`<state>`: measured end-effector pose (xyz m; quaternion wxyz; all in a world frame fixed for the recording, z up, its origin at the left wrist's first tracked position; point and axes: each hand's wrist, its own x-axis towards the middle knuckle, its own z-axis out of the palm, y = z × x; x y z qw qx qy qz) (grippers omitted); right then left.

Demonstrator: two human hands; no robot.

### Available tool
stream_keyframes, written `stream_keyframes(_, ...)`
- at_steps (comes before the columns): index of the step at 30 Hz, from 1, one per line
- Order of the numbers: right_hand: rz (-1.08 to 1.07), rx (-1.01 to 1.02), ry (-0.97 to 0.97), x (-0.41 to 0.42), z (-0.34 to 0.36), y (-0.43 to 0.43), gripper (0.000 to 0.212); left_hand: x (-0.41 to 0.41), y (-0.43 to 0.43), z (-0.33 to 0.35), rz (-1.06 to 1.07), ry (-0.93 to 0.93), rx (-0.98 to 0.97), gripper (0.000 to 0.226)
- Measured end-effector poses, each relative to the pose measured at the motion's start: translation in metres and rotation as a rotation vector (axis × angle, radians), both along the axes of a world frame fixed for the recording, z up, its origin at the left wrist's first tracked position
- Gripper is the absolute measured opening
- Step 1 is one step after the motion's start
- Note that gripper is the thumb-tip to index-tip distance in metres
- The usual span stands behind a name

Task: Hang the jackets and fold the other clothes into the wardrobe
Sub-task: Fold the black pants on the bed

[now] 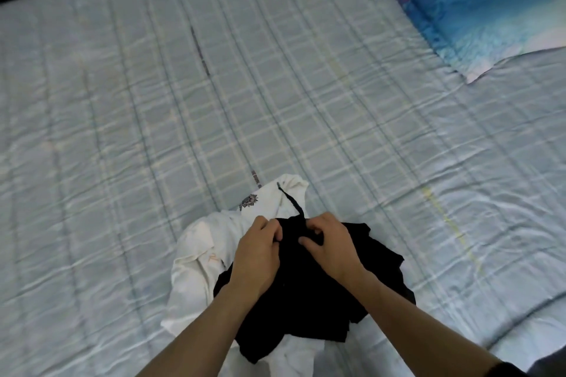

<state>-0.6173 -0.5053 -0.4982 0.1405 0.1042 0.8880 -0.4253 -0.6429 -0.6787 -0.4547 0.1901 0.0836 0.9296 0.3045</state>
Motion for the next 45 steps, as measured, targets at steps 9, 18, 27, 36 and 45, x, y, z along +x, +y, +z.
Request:
stream_keyframes(9, 0.009, -0.145, 0.175, 0.035, 0.096, -0.026, 0.012, 0.063, -0.024, 0.084, 0.145, 0.221, 0.165, 0.02)
stream_keyframes(18, 0.049, -0.143, 0.343, 0.092, 0.193, -0.042, 0.015, 0.111, -0.038, 0.148, 0.185, 0.325, 0.192, 0.01)
stream_keyframes(27, -0.133, -0.161, 0.564, 0.139, 0.272, -0.044, 0.026, 0.16, -0.014, 0.211, 0.147, 0.296, 0.644, 0.056)
stream_keyframes(36, 0.02, -0.108, 0.703, 0.168, 0.335, -0.035, 0.011, 0.181, 0.001, 0.272, 0.162, 0.259, 0.793, 0.022)
stream_keyframes(45, 0.155, -0.301, 0.799, 0.207, 0.364, -0.01, 0.033, 0.225, 0.013, 0.33, 0.123, 0.128, 0.938, 0.03)
